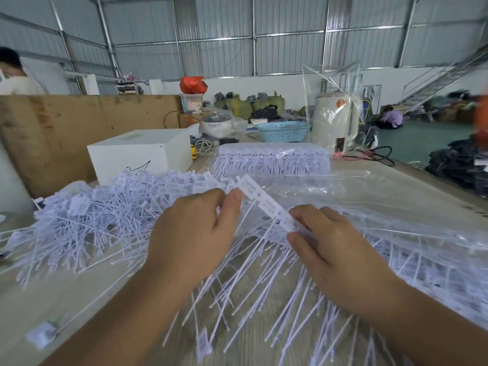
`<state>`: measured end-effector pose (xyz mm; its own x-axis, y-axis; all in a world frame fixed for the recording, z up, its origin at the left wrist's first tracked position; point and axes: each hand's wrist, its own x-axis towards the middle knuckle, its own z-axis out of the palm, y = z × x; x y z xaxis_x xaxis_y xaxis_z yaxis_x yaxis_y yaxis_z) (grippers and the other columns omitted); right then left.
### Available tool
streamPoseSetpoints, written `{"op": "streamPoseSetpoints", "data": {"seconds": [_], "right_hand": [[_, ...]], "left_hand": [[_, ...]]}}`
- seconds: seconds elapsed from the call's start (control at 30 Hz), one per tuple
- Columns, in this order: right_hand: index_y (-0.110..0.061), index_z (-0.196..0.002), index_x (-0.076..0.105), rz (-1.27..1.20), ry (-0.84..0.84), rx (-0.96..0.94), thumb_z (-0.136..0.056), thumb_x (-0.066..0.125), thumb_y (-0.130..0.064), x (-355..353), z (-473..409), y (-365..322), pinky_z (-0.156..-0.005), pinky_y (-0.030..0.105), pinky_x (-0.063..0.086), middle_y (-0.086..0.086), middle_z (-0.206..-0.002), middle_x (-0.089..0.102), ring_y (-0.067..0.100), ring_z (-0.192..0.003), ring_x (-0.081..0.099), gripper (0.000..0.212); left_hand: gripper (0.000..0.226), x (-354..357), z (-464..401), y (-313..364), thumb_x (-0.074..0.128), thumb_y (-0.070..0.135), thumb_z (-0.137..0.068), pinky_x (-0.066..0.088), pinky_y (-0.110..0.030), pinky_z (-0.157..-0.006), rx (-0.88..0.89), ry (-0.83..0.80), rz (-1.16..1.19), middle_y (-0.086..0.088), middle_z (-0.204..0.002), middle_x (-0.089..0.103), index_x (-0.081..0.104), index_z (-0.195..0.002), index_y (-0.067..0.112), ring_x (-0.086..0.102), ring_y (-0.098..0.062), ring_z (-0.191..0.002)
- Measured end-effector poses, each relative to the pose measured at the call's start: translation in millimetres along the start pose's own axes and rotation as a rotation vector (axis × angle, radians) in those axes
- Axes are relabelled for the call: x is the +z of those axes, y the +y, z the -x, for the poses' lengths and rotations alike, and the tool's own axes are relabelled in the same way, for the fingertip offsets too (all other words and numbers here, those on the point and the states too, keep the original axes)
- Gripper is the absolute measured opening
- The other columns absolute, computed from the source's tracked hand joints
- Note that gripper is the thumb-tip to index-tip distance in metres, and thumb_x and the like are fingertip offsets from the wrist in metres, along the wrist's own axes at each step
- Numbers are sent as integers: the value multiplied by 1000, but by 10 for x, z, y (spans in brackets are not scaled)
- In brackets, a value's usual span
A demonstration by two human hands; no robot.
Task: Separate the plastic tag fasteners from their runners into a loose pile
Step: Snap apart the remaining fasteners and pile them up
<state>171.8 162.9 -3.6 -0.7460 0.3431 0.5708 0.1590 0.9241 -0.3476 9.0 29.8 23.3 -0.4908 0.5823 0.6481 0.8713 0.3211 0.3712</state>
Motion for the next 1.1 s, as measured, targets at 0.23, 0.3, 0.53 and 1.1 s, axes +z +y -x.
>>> {"op": "streamPoseSetpoints", "data": {"seconds": [0.23,0.3,0.53,1.1], "right_hand": [[-23,-121,59,-57,-38,-52,-96,59,-22,38,9,17,-77,31,44,-9,-96,59,9,-92,47,25],[-24,-118,60,-85,-44,-62,-95,60,-20,36,9,15,-75,37,48,-6,-97,61,13,-90,53,23],[-29,-113,57,-121,-74,-68,-97,58,-21,30,-16,51,-70,34,47,-9,-89,58,8,-79,54,18],[-30,-77,52,-143,-330,117,-77,41,-77,-315,-40,27,-51,31,37,-7,-61,50,8,-47,45,48]], "left_hand": [[64,85,100,123,32,75,-81,37,-28,-53,73,-247,517,-4,-58,48,65,-87,20,45,-10,-50],[58,126,130,149,38,75,-80,34,-17,-50,25,-375,665,6,-54,47,65,-92,25,43,-5,-49],[41,175,106,186,52,65,-81,34,-12,-46,-58,-411,880,7,-54,52,67,-88,27,43,-6,-45],[38,-58,-162,60,59,9,-94,29,-16,-38,-455,41,1225,3,-47,43,69,-58,16,34,-8,-42]]}}
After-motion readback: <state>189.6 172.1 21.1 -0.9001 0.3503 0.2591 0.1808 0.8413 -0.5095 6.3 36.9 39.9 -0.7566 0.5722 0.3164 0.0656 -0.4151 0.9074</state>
